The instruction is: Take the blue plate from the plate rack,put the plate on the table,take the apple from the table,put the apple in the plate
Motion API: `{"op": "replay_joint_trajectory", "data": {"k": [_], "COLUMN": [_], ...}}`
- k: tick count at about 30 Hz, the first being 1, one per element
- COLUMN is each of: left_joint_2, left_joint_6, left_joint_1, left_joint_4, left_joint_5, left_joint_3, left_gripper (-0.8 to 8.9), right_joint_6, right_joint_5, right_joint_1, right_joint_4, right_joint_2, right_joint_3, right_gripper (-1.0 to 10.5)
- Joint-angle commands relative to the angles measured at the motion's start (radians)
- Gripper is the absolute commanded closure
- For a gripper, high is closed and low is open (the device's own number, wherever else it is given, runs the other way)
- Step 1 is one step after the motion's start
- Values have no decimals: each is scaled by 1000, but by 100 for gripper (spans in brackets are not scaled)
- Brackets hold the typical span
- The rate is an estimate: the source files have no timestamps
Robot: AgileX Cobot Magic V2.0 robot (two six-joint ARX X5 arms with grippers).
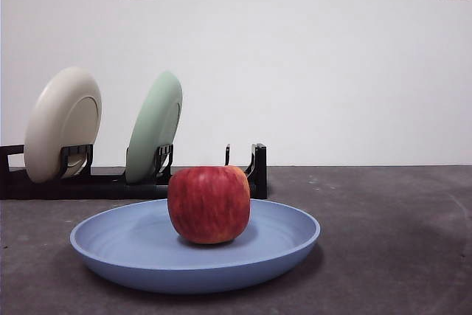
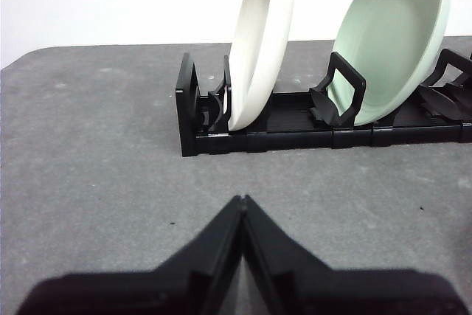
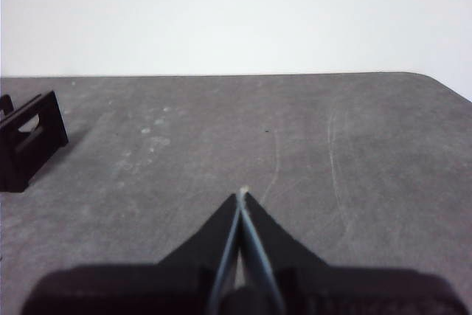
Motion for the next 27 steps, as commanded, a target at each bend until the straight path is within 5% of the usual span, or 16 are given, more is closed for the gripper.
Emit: {"op": "replay_joint_trajectory", "data": {"k": [1, 5, 27], "left_joint_2": [-2, -2, 5], "left_joint_6": [-6, -6, -6], "left_joint_1": [3, 3, 3], "left_joint_4": [3, 3, 0], "left_joint_5": [0, 0, 0], "left_joint_3": [-10, -10, -9], "left_gripper": [817, 817, 817], "right_joint_6": [13, 13, 15], "right_joint_5": [33, 74, 64], "right_joint_1": [-2, -2, -1], "right_joint_4": [-68, -204, -200], "right_joint_2": [-47, -93, -106], "right_joint_3": [-11, -10, -10], "right_gripper": [946, 946, 946]}}
